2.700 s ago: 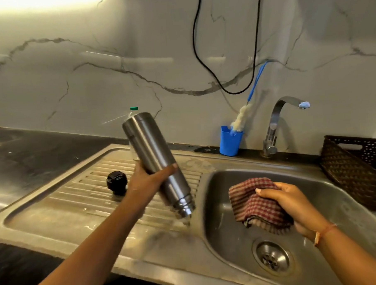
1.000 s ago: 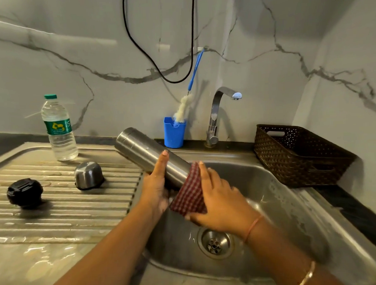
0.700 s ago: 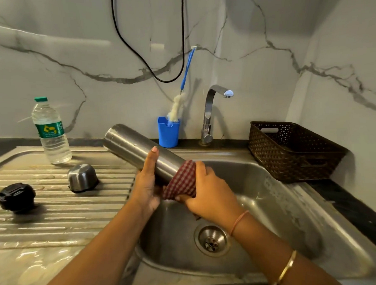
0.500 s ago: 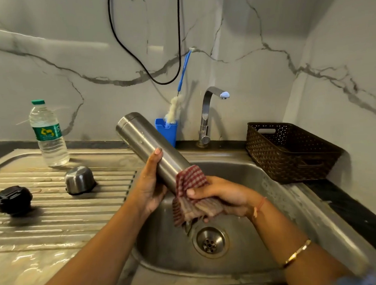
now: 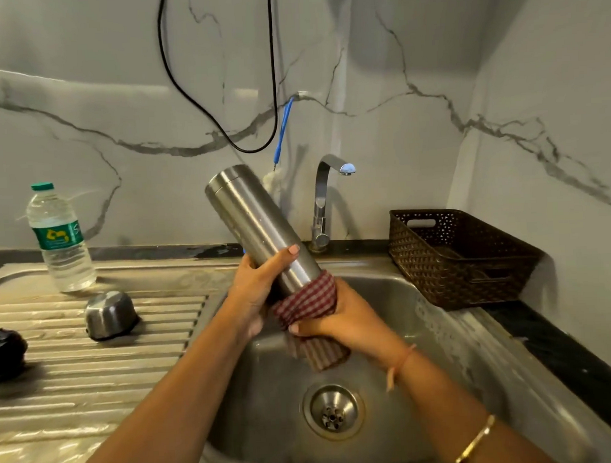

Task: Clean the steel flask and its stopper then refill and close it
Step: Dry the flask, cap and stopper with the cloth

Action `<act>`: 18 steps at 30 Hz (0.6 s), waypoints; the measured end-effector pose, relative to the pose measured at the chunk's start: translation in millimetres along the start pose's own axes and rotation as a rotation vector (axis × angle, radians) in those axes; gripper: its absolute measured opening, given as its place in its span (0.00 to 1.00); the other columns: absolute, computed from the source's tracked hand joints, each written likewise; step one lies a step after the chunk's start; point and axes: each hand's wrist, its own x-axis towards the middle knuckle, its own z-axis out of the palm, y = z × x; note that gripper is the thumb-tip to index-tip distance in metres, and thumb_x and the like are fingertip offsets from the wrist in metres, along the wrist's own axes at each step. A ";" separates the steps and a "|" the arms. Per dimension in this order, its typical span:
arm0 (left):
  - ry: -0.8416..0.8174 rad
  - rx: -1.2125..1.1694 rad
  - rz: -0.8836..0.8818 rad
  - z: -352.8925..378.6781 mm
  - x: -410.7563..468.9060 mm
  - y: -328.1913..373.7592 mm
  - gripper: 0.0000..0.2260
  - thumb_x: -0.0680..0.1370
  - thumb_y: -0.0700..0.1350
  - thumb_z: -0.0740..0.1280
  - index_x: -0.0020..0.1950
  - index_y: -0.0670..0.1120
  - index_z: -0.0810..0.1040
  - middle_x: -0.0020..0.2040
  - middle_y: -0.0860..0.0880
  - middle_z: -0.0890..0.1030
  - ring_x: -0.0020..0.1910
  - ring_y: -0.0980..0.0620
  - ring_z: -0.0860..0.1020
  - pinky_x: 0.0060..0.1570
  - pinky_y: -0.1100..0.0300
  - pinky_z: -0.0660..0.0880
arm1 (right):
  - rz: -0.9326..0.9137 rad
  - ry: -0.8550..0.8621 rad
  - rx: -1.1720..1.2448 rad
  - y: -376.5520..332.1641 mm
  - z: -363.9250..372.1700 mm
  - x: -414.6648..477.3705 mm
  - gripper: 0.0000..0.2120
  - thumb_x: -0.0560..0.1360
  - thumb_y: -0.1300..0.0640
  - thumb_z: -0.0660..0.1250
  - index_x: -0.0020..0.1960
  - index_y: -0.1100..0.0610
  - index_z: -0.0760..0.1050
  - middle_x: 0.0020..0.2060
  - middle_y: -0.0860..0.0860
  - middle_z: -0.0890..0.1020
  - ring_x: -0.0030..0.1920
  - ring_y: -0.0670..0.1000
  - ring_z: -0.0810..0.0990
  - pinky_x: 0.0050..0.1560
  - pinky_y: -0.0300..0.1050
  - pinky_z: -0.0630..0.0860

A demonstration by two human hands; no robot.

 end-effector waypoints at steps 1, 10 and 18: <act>-0.061 -0.004 0.004 -0.9 -0.8 1.8 0.47 0.48 0.56 0.82 0.64 0.44 0.71 0.46 0.46 0.84 0.44 0.49 0.83 0.40 0.58 0.79 | 0.029 -0.138 0.174 0.0 -5.0 -0.1 0.27 0.64 0.60 0.78 0.60 0.53 0.73 0.52 0.51 0.83 0.54 0.54 0.81 0.58 0.48 0.77; 0.031 0.085 -0.061 11.8 -0.1 -1.3 0.41 0.62 0.52 0.76 0.68 0.51 0.57 0.57 0.46 0.76 0.54 0.46 0.78 0.53 0.48 0.77 | -0.121 0.458 -0.642 -7.0 21.1 -10.8 0.35 0.69 0.50 0.71 0.70 0.54 0.56 0.61 0.52 0.72 0.52 0.55 0.79 0.45 0.43 0.74; -0.140 0.138 0.024 -4.5 2.0 -3.5 0.42 0.53 0.52 0.82 0.63 0.47 0.70 0.48 0.47 0.83 0.47 0.49 0.83 0.44 0.57 0.80 | 0.041 -0.119 0.173 -2.5 -8.3 -0.3 0.25 0.64 0.63 0.76 0.58 0.56 0.73 0.48 0.53 0.83 0.50 0.52 0.82 0.54 0.50 0.79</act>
